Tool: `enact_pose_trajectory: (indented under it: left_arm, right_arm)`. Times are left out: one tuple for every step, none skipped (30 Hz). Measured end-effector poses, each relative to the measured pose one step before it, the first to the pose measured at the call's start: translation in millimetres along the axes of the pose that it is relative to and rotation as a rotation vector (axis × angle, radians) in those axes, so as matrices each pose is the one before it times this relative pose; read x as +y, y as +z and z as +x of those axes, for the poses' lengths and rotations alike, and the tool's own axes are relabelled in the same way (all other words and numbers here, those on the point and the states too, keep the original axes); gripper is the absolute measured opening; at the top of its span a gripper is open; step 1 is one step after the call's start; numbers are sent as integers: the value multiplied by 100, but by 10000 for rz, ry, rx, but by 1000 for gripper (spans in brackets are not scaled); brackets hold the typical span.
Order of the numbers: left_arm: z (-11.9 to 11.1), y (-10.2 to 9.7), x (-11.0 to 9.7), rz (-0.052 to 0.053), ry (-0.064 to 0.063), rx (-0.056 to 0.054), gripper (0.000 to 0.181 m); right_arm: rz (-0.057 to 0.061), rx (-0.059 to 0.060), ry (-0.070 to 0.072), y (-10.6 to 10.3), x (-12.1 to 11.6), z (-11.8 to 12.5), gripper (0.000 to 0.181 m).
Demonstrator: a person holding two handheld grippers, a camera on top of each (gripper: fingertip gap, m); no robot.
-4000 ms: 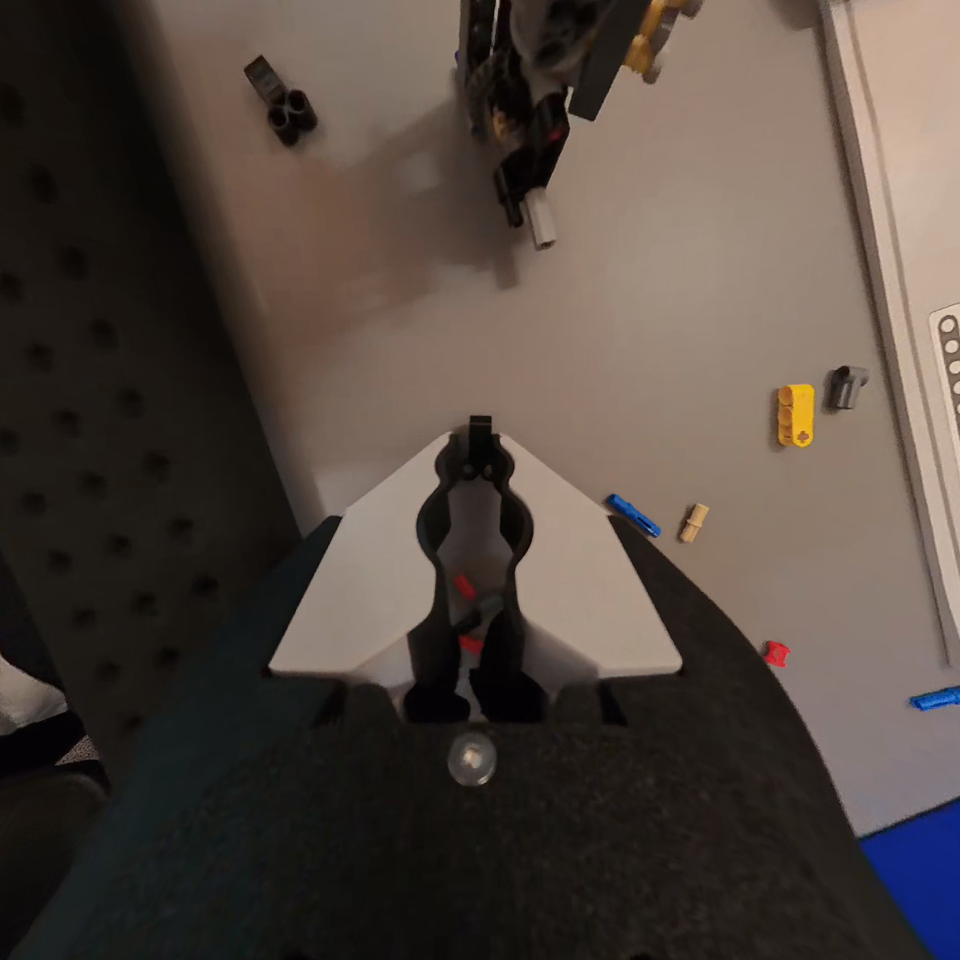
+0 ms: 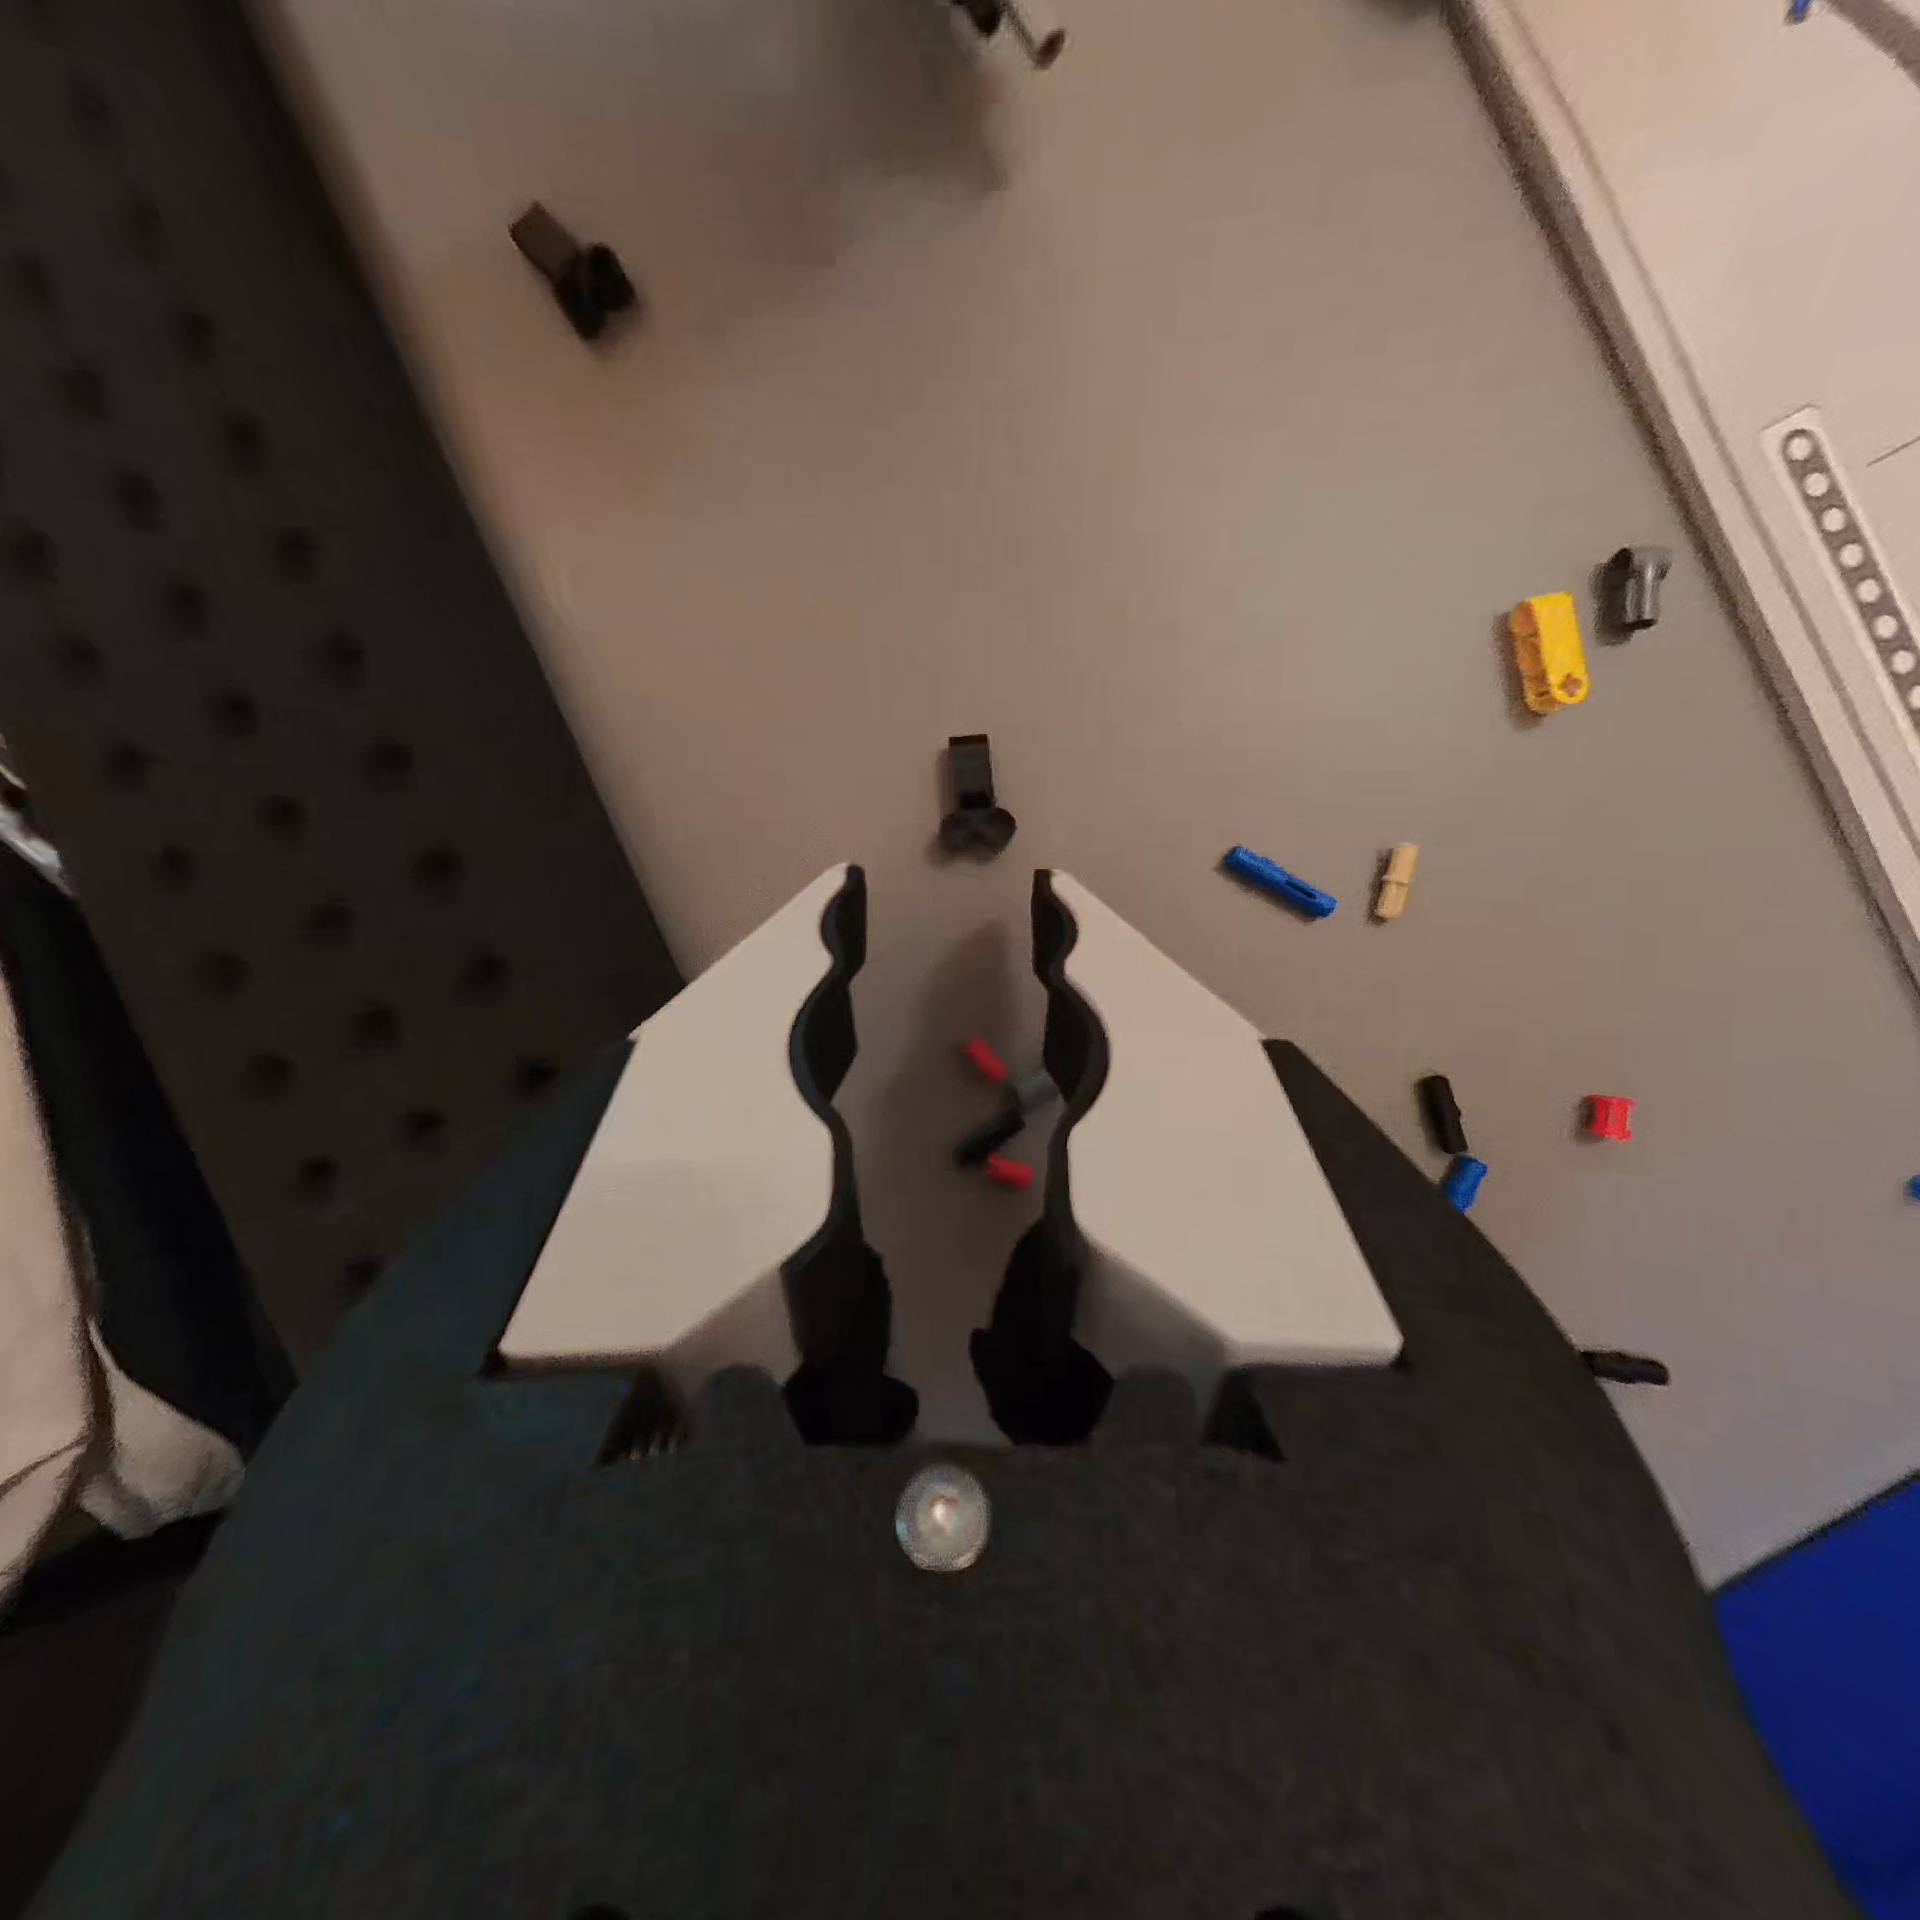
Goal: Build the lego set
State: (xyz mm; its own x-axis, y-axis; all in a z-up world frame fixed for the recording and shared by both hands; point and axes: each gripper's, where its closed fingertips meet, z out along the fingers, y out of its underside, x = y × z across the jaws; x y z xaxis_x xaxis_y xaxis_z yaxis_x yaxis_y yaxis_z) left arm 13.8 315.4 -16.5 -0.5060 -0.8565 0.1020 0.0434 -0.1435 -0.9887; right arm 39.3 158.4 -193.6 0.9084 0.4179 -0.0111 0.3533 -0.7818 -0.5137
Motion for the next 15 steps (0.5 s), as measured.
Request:
enact_pose_trajectory:
  left_arm:
    - [-15,62,110,-34,24,-22,6]
    - [-16,40,83,-24,26,-27,7]
    - [35,27,60,-36,19,-1,7]
    - [48,17,16,-39,37,0,7]
    - [56,-9,-42,-6,71,-15,7]
    - [56,-32,-92,19,71,-8,7]
    - [84,-25,-85,20,42,18,7]
    - [91,-26,-52,-5,24,37,7]
    - [69,-21,-32,-18,31,23,7]
    - [26,-33,-40,0,39,-4,7]
    - [28,-31,-73,15,23,1,7]
    - [46,-25,-62,7,2,17,7]
    - [27,-24,-39,5,-2,12,7]
    - [38,-9,-22,1,0,12,7]
    - [54,3,26,-17,1,21,7]
  right_arm:
    - [-388,55,-156,345,15,51,31]
    - [-303,-51,-122,350,-99,19,31]
    - [-344,52,-66,318,0,296,31]
    - [-408,4,-94,307,169,229,31]
    - [-260,-145,-64,240,-12,-14,31]
    - [-70,-171,-37,167,-271,-72,30]
    - [-127,-100,-125,149,-143,-49,28]
    - [-144,32,-170,102,-97,95,26]
    - [-121,87,-103,69,-96,171,22]
    - [-260,-43,-54,144,189,-27,21]
    - [-108,-55,-23,84,3,-65,19]
    - [-59,-9,-19,24,0,-45,17]
    - [-74,4,-17,4,54,-50,15]
    - [-52,-4,16,3,43,-63,15]
    - [-21,1,49,-2,20,-15,15]
